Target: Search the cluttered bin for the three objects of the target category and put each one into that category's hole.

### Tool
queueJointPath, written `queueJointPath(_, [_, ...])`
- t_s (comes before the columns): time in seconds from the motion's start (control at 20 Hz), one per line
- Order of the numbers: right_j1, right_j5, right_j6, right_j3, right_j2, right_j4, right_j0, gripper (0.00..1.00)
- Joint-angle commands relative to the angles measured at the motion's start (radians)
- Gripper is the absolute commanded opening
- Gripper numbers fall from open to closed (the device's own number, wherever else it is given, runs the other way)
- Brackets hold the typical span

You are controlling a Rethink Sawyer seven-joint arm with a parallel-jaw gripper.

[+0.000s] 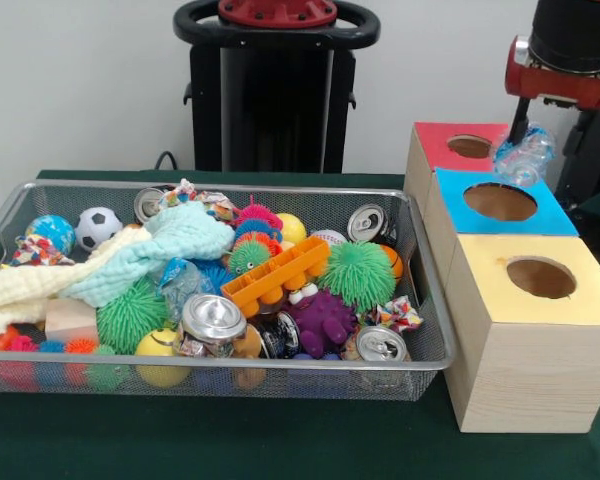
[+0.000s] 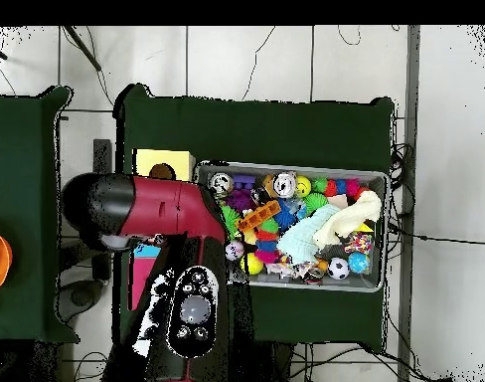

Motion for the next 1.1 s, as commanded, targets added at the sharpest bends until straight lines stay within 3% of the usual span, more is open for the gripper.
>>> queueJointPath(0.05, [-0.026,-0.018,0.147,0.141,0.023,-0.002,-0.014,1.0])
queueJointPath(0.5, [0.026,-0.208,0.108,0.15,0.027,-0.06,-0.029,1.0])
queueJointPath(1.1, [0.074,-0.37,0.096,0.157,0.045,-0.079,-0.045,1.0])
